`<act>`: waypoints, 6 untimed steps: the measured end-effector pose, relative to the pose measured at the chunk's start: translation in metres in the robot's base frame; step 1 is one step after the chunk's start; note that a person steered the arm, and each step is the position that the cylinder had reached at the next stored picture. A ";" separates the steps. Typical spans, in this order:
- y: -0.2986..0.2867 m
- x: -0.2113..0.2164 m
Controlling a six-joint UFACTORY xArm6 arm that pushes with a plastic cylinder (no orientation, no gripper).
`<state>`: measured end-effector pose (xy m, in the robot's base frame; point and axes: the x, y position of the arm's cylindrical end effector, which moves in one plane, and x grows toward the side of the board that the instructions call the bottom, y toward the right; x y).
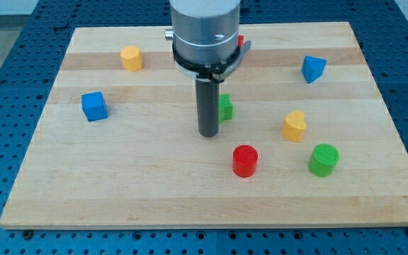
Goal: Push the green star to the red star
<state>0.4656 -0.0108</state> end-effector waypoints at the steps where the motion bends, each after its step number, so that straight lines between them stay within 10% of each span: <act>1: 0.003 -0.007; 6: 0.041 -0.110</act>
